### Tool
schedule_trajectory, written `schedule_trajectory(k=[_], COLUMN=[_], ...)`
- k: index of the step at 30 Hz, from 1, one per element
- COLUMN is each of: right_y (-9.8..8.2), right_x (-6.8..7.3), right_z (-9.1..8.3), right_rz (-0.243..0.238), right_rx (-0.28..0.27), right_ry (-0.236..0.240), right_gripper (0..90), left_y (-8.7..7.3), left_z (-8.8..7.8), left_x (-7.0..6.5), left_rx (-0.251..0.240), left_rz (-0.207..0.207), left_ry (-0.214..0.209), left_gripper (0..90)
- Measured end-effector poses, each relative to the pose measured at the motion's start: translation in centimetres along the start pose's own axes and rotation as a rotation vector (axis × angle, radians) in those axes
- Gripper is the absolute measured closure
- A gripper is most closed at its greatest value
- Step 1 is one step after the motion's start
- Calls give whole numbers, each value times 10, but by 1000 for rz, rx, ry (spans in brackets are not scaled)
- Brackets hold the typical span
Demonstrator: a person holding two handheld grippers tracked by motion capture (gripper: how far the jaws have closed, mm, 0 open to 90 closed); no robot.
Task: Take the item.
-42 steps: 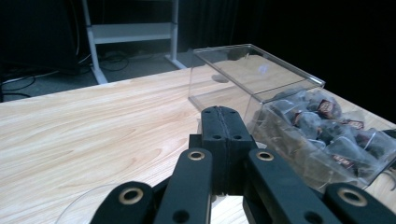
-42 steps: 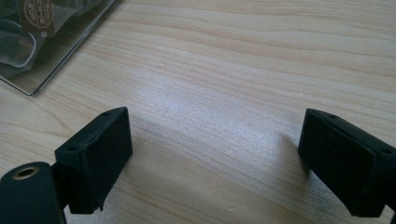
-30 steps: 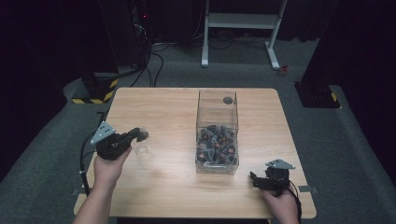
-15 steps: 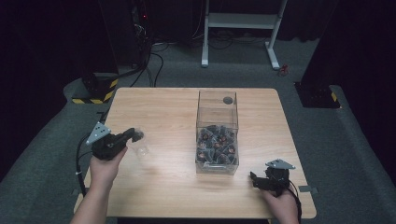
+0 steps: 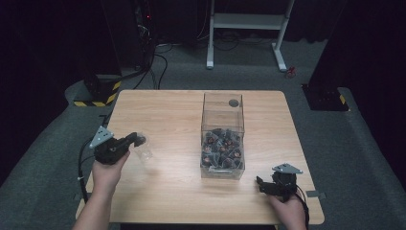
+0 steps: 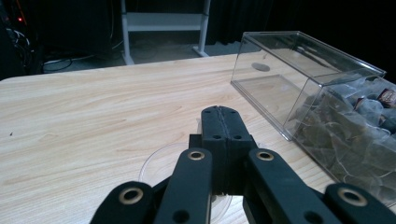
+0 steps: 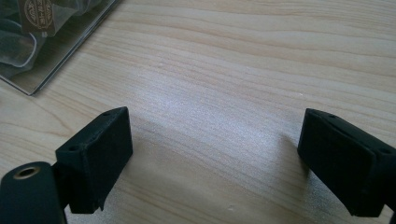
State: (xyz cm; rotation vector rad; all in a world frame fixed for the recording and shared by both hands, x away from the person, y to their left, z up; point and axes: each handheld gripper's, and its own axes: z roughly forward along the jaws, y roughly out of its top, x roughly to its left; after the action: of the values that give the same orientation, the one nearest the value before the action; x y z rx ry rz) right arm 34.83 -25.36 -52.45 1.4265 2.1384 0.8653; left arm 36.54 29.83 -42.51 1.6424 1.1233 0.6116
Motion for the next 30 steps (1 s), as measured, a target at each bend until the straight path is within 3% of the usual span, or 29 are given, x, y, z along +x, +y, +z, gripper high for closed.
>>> schedule_trajectory(k=[17, 30], right_y=[0, 0], right_x=[0, 0], right_z=[0, 0], right_rz=[0, 0], right_rx=[0, 0], right_ry=[0, 1], right_gripper=[100, 101], left_y=[-14, -18], left_z=[13, 19], left_x=[8, 5], left_rx=[53, 94], left_rz=[-23, -2], left_ry=[26, 41], left_gripper=[899, 897])
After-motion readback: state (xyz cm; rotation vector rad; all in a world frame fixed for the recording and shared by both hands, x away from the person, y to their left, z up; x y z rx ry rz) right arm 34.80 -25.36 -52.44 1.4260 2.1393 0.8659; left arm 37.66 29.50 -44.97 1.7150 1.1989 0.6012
